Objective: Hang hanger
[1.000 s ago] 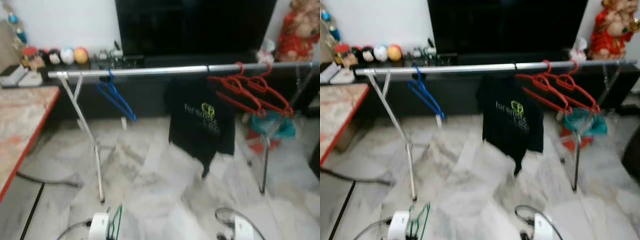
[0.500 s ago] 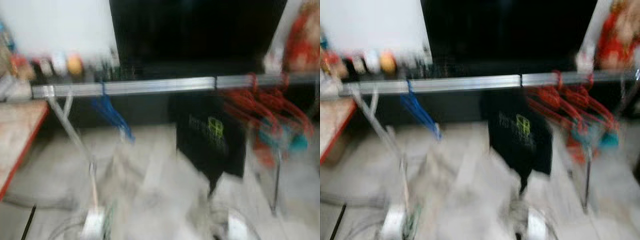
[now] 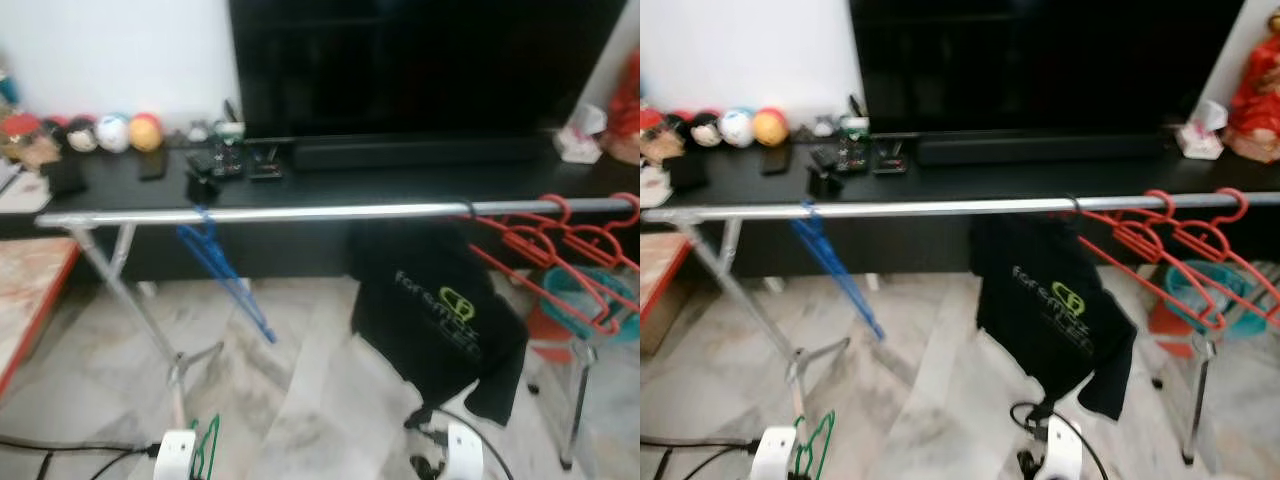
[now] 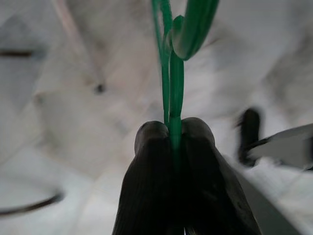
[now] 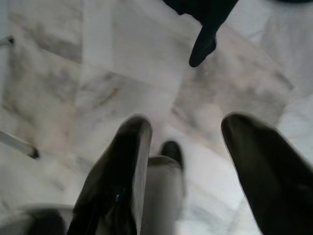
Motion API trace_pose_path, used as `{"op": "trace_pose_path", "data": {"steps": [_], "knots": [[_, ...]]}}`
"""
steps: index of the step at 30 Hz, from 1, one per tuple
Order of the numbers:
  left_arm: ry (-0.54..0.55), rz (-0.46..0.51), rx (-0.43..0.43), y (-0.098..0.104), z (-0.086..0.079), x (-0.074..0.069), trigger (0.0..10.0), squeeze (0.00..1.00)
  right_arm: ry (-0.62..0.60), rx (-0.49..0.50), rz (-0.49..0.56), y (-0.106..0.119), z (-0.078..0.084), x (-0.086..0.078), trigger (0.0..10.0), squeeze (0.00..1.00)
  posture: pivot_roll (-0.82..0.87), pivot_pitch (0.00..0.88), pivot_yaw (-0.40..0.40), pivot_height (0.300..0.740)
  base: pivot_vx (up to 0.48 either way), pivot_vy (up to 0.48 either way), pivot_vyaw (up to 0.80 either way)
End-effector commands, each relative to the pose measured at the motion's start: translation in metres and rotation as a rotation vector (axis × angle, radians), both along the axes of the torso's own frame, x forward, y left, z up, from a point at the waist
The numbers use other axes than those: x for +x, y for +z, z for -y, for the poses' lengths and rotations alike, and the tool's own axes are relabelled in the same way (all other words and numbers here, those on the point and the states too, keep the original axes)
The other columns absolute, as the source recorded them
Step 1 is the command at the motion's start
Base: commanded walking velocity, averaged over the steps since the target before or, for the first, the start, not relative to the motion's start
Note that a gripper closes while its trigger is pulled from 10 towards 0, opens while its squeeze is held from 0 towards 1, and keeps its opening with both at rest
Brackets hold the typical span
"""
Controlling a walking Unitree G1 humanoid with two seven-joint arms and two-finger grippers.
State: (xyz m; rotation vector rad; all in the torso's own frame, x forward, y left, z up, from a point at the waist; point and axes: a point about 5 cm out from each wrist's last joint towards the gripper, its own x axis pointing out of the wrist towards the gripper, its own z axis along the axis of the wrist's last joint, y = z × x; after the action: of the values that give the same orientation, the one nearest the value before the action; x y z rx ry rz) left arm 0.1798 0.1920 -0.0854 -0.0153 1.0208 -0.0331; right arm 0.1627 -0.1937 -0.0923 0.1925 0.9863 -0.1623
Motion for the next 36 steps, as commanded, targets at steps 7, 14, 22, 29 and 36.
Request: {"op": "trace_pose_path", "data": {"steps": [7, 14, 22, 29, 36], "knots": [[0.041, -0.014, 0.043, -0.0014, -0.0160, -0.0081, 10.0, 0.00, 0.023, 0.011, 0.017, 0.0023, -0.0073, 0.0076, 10.0, 0.00, 0.02, 0.000, -0.008, 0.740, 0.000, 0.000, 0.00], [0.008, -0.032, 0.080, -0.0029, -0.0180, -0.0120, 10.0, 0.00, 0.033, 0.013, 0.015, 0.0023, -0.0081, 0.0077, 10.0, 0.00, 0.02, 0.000, -0.006, 0.740, 0.000, -0.038, 0.00], [-0.003, -0.035, 0.085, -0.0035, -0.0178, -0.0134, 10.0, 0.00, 0.040, 0.016, 0.016, 0.0023, -0.0089, 0.0079, 10.0, 0.00, 0.02, 0.000, -0.005, 0.740, 0.000, -0.383, 0.00], [-0.007, -0.036, 0.085, -0.0037, -0.0171, -0.0135, 10.0, 0.00, 0.041, 0.019, 0.015, 0.0023, -0.0085, 0.0079, 10.0, 0.00, 0.02, 0.000, -0.007, 0.740, 0.000, -0.395, 0.00], [-0.014, -0.032, 0.085, -0.0036, -0.0159, -0.0130, 10.0, 0.00, 0.047, 0.020, 0.015, 0.0024, -0.0083, 0.0081, 10.0, 0.00, 0.02, 0.000, -0.008, 0.740, 0.000, -0.394, 0.00]]}}
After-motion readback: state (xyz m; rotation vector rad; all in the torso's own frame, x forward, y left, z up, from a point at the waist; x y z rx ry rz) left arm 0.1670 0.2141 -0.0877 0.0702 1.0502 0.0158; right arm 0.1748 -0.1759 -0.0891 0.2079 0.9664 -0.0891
